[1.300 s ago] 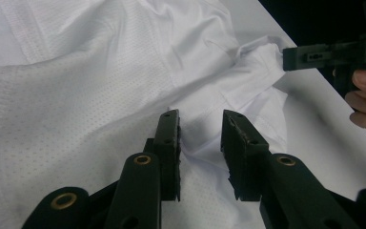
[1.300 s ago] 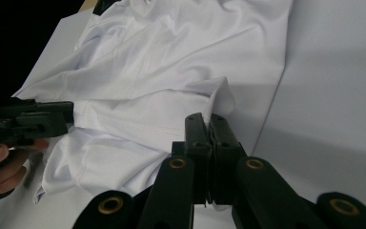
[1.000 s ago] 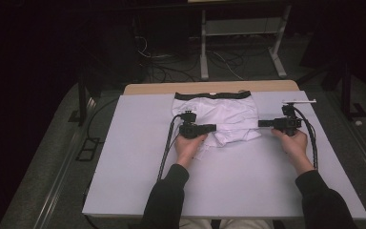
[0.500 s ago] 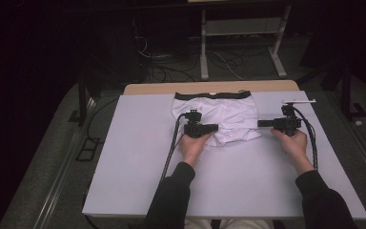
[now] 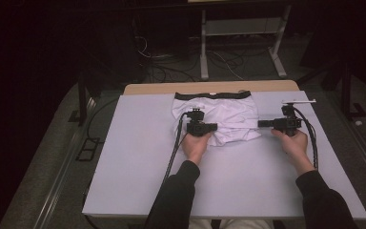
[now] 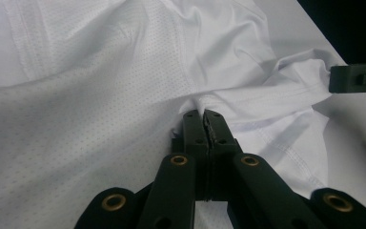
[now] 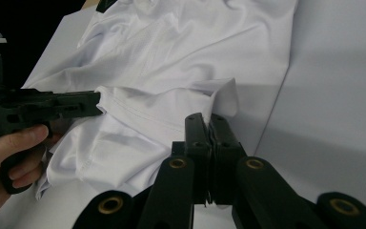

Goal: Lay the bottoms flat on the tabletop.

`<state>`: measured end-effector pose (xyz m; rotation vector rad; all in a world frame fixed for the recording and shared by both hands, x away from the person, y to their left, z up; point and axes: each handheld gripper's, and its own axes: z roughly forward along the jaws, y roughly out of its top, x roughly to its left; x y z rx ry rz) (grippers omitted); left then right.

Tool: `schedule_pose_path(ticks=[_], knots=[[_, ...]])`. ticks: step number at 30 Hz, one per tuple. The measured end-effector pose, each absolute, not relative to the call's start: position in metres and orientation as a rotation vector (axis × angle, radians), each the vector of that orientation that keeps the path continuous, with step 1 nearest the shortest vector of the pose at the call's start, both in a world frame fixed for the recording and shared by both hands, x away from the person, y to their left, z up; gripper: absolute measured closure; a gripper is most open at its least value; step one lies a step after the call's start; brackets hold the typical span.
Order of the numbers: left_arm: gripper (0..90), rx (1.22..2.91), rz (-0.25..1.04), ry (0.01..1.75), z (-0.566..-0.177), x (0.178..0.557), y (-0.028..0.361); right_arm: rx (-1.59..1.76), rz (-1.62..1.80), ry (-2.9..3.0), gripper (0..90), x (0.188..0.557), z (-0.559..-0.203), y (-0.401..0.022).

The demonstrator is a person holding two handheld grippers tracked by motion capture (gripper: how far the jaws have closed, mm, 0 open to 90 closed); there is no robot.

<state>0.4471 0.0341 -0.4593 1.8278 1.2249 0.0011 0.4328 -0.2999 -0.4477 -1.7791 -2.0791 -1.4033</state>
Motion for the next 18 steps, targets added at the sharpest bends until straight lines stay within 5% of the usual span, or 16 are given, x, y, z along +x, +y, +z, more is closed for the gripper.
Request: schedule_pose_path(ticks=[18], knots=[[89.4, 1.942, 0.033, 1.032, -0.409, 0.4, 0.029, -1.734, -1.496, -2.108, 87.4, 0.392, -0.416, -0.312]])
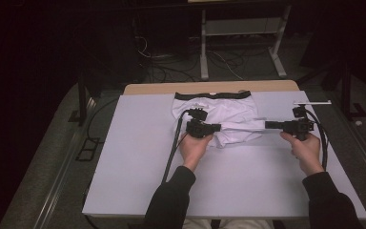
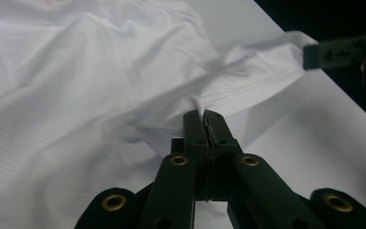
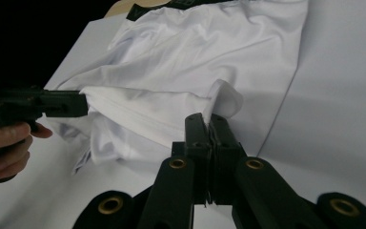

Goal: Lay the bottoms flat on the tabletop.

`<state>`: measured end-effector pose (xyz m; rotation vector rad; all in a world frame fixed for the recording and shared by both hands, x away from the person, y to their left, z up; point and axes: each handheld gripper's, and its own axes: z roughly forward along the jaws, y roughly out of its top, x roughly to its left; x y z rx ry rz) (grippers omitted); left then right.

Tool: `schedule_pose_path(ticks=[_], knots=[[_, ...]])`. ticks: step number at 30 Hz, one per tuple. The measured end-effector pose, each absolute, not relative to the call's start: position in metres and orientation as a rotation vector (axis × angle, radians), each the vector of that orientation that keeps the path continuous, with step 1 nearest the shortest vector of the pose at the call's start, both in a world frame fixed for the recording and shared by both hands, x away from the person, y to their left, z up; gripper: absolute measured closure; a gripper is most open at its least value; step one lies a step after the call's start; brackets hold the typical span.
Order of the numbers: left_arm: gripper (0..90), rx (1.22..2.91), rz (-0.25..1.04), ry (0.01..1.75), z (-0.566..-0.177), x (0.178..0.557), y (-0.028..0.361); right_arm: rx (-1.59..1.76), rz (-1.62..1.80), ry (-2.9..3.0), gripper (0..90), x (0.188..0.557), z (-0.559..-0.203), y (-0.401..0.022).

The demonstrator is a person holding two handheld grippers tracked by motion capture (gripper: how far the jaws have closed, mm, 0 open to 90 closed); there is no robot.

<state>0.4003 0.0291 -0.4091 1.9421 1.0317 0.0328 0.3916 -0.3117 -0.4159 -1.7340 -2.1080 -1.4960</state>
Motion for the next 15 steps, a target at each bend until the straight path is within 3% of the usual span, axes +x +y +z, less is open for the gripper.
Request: schedule_pose_path(ticks=[8, 15], knots=[[89.4, 2.07, 0.045, 0.835, -0.394, 0.349, 0.02, -1.727, -1.533, -2.023, 87.4, 0.336, -0.412, -0.325], [89.4, 2.149, -0.014, 0.726, -0.405, 0.312, 0.023, -1.71, -1.467, -2.039, 87.4, 0.293, -0.417, -0.334]])
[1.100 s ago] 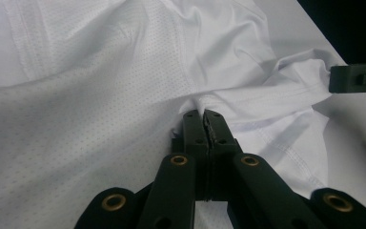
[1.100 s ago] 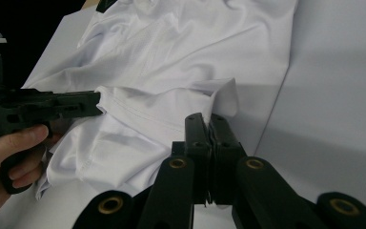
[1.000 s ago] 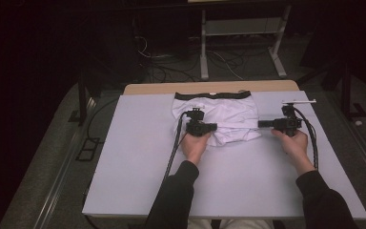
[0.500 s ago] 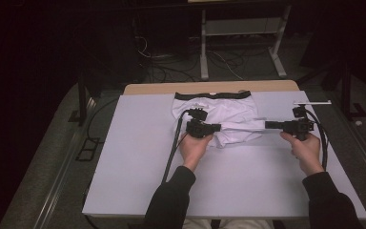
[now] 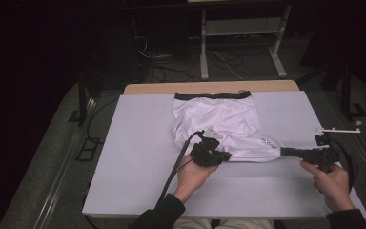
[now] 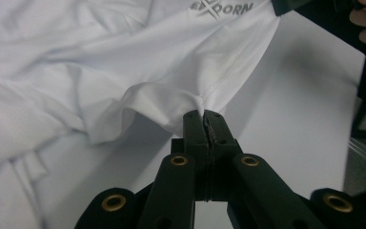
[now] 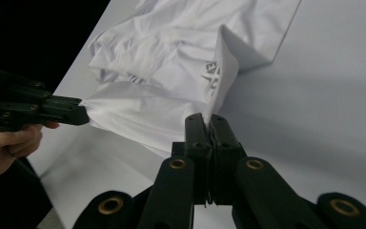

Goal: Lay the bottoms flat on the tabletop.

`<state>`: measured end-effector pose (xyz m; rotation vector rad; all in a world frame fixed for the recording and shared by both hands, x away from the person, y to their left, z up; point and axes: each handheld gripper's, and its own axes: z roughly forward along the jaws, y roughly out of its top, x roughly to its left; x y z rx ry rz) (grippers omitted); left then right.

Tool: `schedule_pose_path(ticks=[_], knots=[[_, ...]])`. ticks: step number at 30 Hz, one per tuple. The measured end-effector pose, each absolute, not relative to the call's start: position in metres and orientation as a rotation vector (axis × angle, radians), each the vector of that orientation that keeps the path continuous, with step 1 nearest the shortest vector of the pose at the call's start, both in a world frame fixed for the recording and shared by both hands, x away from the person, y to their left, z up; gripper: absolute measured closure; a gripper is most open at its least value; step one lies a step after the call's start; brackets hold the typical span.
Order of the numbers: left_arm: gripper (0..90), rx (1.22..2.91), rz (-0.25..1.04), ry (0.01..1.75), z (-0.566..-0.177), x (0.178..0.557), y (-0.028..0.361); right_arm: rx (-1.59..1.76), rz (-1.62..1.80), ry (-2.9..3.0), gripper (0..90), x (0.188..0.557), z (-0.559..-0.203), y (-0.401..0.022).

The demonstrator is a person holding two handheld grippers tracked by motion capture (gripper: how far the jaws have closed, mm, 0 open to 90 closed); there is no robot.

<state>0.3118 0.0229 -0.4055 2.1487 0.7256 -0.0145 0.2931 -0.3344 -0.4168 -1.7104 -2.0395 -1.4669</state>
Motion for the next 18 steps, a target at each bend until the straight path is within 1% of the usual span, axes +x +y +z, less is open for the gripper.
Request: schedule_pose_path(ticks=[6, 12, 18], knots=[[89.4, 2.2, -0.033, 0.656, -0.418, 0.29, 0.022, -1.691, -1.372, -2.053, 87.4, 0.268, -0.425, -0.336], [89.4, 2.23, -0.051, 0.591, -0.428, 0.274, 0.021, -1.715, -1.297, -2.034, 87.4, 0.252, -0.435, -0.343], [89.4, 2.254, -0.063, 0.533, -0.429, 0.263, 0.013, -1.726, -1.232, -2.043, 87.3, 0.238, -0.44, -0.347]])
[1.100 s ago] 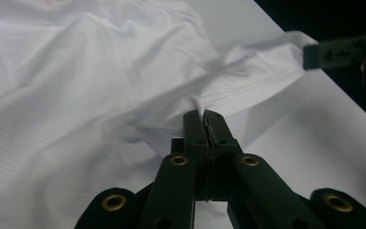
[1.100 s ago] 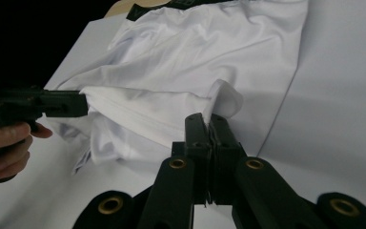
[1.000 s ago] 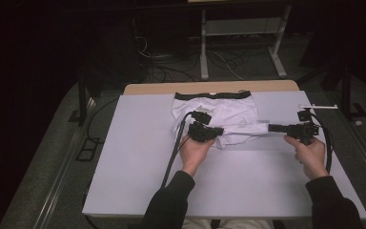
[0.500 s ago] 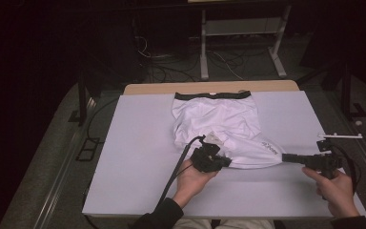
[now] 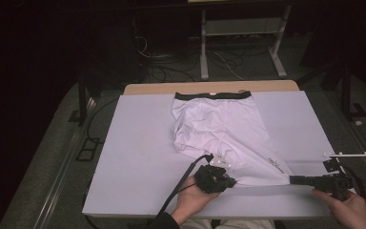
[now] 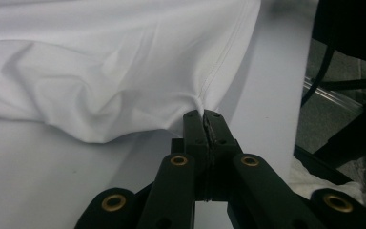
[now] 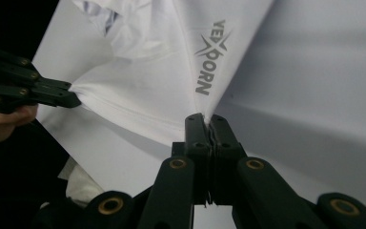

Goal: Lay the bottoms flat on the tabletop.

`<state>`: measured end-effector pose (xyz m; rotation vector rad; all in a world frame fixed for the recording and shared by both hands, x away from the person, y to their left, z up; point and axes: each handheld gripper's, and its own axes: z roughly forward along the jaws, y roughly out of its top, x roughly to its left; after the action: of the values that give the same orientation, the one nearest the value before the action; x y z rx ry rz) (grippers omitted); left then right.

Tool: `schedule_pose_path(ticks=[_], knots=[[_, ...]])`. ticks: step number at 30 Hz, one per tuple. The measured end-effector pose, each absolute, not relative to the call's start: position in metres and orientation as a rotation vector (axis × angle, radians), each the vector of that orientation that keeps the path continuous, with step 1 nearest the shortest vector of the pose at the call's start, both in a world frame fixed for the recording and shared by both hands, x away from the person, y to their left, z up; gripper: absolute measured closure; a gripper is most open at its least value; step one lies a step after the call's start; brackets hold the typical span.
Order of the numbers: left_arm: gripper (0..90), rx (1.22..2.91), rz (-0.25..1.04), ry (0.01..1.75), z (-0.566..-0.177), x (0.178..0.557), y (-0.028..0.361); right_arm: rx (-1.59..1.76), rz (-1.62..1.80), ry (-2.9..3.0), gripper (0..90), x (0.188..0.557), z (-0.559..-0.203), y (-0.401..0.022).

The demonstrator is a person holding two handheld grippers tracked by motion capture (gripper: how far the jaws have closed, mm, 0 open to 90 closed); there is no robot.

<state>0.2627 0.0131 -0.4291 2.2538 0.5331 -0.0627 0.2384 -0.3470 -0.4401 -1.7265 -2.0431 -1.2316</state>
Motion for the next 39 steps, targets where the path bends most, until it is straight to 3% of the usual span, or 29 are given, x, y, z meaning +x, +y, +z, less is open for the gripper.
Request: schedule_pose_path(ticks=[12, 22, 34, 36, 39], knots=[[89.3, 2.356, -0.089, 0.426, -0.438, 0.241, -0.006, -1.743, -1.148, -2.061, 87.2, 0.236, -0.447, -0.354], [89.3, 2.287, -0.162, 0.447, -0.434, 0.24, -0.004, -1.748, -1.206, -2.051, 87.2, 0.232, -0.436, -0.361], [88.8, 2.32, -0.208, 0.417, -0.438, 0.234, -0.01, -1.743, -1.187, -2.051, 86.9, 0.23, -0.436, -0.362], [87.7, 2.317, -0.217, 0.421, -0.439, 0.234, -0.01, -1.748, -1.183, -2.039, 83.7, 0.23, -0.436, -0.362], [82.7, 2.333, -0.243, 0.411, -0.44, 0.234, -0.01, -1.807, -1.188, -2.006, 71.8, 0.23, -0.436, -0.367]])
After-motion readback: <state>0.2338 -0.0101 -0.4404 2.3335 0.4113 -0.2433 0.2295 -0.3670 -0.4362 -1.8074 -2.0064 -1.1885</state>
